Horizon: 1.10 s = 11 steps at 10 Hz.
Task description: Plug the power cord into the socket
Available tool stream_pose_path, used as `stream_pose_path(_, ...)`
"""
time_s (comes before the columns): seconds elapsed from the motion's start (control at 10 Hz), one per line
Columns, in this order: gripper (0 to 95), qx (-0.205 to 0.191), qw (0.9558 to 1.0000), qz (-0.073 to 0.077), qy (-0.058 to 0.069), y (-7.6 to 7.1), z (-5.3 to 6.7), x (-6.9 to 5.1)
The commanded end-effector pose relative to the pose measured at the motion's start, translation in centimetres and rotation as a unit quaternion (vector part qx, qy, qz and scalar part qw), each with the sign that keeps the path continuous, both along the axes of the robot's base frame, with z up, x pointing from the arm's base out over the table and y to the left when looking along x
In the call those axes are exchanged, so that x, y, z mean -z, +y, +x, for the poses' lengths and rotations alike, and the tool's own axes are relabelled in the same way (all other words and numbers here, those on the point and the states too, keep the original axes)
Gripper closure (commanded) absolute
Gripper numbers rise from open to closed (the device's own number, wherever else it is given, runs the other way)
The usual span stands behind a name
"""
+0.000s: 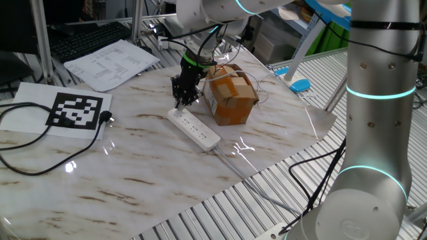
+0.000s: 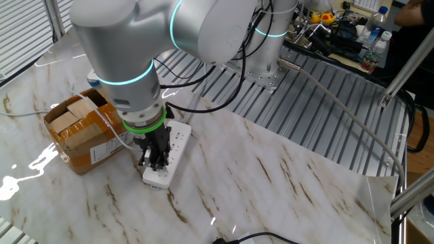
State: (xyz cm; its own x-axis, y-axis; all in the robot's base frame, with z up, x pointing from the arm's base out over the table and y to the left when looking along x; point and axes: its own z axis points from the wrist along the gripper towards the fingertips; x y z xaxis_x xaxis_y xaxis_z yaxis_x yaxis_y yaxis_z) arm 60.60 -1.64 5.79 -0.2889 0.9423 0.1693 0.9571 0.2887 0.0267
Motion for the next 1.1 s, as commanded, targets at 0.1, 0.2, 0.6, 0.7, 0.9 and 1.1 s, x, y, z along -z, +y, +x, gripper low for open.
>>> stream_pose_path(0.1, 95.0, 0.000, 1.0000, 0.000, -0.003, -0.14, -0.03, 0.21)
stream_pose_path(0.2, 95.0, 0.000, 1.0000, 0.000, -0.005, -0.15, -0.02, 0.21)
stream_pose_path(0.6, 95.0, -0.001, 0.9999, 0.001, -0.013, -0.38, 0.09, 0.36)
stream_pose_path(0.7, 95.0, -0.001, 0.9999, 0.002, -0.015, -0.38, 0.09, 0.36)
stream_pose_path(0.9, 95.0, -0.001, 0.9998, 0.002, -0.019, -0.35, 0.10, 0.51)
stream_pose_path(1.1, 95.0, -0.002, 0.9998, -0.001, -0.022, -0.30, 0.09, 0.79)
